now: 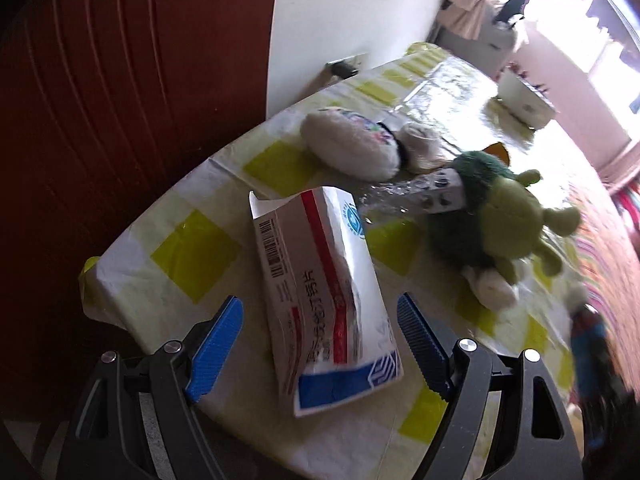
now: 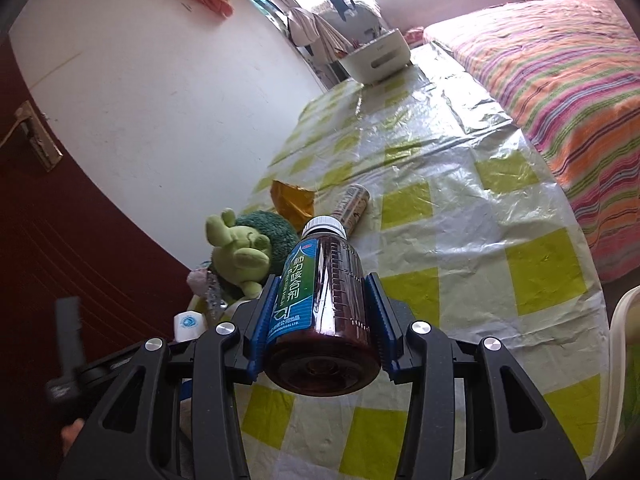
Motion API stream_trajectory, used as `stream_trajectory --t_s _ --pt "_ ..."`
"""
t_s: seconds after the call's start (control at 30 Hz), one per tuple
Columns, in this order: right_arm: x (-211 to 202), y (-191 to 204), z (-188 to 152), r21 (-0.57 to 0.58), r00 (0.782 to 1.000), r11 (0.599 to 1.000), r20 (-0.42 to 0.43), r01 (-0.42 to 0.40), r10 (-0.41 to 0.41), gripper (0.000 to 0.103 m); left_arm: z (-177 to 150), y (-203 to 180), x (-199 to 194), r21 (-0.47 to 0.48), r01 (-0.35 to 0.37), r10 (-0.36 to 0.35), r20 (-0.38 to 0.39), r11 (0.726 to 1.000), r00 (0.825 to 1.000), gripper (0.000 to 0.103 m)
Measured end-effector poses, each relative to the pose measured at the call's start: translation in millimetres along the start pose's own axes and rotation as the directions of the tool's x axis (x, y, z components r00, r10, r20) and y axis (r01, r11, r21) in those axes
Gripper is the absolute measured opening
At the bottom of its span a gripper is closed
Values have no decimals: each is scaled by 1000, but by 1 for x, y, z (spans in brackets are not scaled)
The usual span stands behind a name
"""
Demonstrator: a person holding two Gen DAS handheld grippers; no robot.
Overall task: Collect trash
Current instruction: 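Grasp the white medicine box with the left tool while the right tool holds the bottle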
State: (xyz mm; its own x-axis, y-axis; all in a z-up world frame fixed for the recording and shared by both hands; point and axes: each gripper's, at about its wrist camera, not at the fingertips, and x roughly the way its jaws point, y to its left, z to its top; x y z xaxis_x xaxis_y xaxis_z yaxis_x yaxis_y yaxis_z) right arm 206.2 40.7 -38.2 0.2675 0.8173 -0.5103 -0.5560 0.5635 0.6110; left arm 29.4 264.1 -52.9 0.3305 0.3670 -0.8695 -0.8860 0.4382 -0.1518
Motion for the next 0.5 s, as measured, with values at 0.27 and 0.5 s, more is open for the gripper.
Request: stream_trajectory --t_s 0.27,0.5 --pt "-18 -6 1 13 999 999 28 -34 33 42 1 -11 34 -32 -52 49 -97 998 994 77" --pt "-31 -18 3 31 998 999 59 -29 27 42 -7 -20 40 48 -67 71 -92 997 993 75"
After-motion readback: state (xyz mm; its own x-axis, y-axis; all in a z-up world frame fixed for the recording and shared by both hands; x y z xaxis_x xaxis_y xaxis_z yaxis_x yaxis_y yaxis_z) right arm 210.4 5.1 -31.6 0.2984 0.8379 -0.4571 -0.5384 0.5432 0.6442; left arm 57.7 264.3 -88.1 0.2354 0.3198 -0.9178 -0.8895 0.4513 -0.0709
